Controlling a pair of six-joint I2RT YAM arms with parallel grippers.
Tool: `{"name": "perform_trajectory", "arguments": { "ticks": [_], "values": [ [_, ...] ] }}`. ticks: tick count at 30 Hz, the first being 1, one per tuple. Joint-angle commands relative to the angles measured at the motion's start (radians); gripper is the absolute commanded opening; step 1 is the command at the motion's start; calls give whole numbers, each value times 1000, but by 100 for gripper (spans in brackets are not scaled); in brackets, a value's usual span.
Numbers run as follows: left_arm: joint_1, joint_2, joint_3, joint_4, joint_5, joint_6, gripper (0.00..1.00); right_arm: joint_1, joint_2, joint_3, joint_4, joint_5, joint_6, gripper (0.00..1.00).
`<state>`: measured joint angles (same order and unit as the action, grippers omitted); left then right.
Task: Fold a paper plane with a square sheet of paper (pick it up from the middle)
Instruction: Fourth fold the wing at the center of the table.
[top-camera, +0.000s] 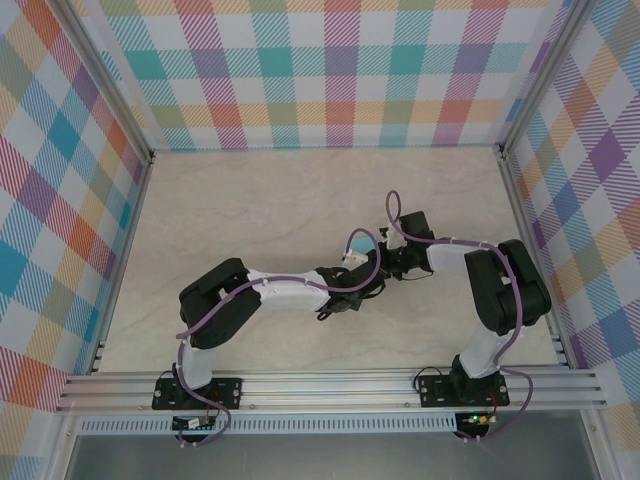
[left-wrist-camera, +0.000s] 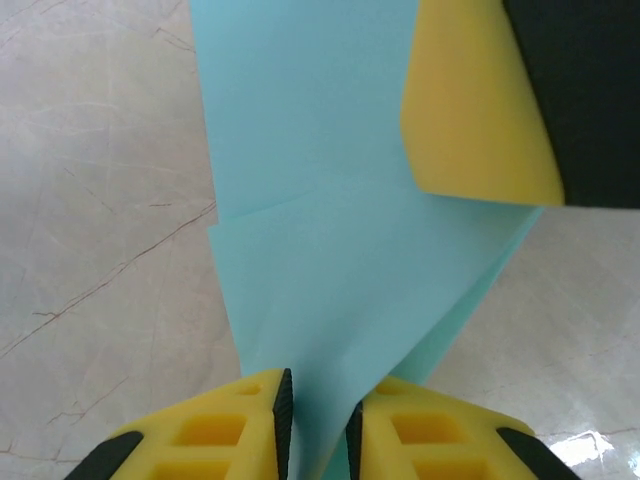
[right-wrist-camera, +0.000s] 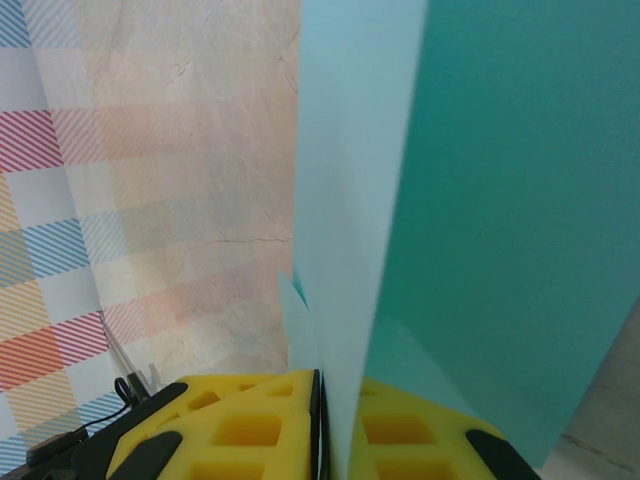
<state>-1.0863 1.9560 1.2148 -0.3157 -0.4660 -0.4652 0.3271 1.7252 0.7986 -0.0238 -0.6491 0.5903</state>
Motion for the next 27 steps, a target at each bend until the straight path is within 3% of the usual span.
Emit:
{"name": "perform_trajectory", "arguments": {
  "ticks": [1, 6, 12, 27],
  "values": [
    [-12, 11, 25, -30, -34, -22, 21, -2, 4, 21, -18, -24, -3, 12],
    [-12, 10, 21, -35, -34, -30, 18, -2, 4, 21, -15, -25, 0, 12],
    [-12, -3, 22, -22, -3, -30, 27, -2, 4, 30, -14, -35, 1, 12],
    [-12, -38, 5, 20, 55, -70, 33, -3, 16, 38, -11, -36, 5, 12]
  ]
}}
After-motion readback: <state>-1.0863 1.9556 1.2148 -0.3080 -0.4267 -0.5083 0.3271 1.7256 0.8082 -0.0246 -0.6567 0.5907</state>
